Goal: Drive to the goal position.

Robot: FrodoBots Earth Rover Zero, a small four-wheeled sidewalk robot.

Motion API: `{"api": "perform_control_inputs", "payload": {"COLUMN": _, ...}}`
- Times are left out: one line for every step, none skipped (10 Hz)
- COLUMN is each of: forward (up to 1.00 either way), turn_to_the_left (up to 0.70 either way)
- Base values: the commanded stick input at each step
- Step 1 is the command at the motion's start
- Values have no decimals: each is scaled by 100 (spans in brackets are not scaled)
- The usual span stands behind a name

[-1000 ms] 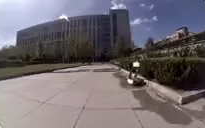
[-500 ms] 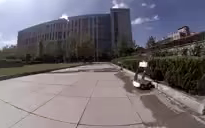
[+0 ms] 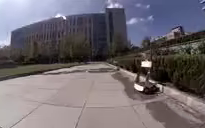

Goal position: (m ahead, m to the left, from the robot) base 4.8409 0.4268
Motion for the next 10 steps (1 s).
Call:
{"api": "perform_control_inputs", "payload": {"forward": 70, "turn_to_the_left": -20}}
{"api": "perform_control_inputs", "payload": {"forward": 70, "turn_to_the_left": -8}}
{"api": "perform_control_inputs", "payload": {"forward": 70, "turn_to_the_left": 0}}
{"api": "perform_control_inputs", "payload": {"forward": 70, "turn_to_the_left": 0}}
{"api": "perform_control_inputs", "payload": {"forward": 70, "turn_to_the_left": 0}}
{"api": "perform_control_inputs", "payload": {"forward": 70, "turn_to_the_left": 0}}
{"api": "perform_control_inputs", "payload": {"forward": 70, "turn_to_the_left": 0}}
{"api": "perform_control_inputs", "payload": {"forward": 70, "turn_to_the_left": 0}}
{"api": "perform_control_inputs", "payload": {"forward": 70, "turn_to_the_left": 0}}
{"api": "perform_control_inputs", "payload": {"forward": 70, "turn_to_the_left": 0}}
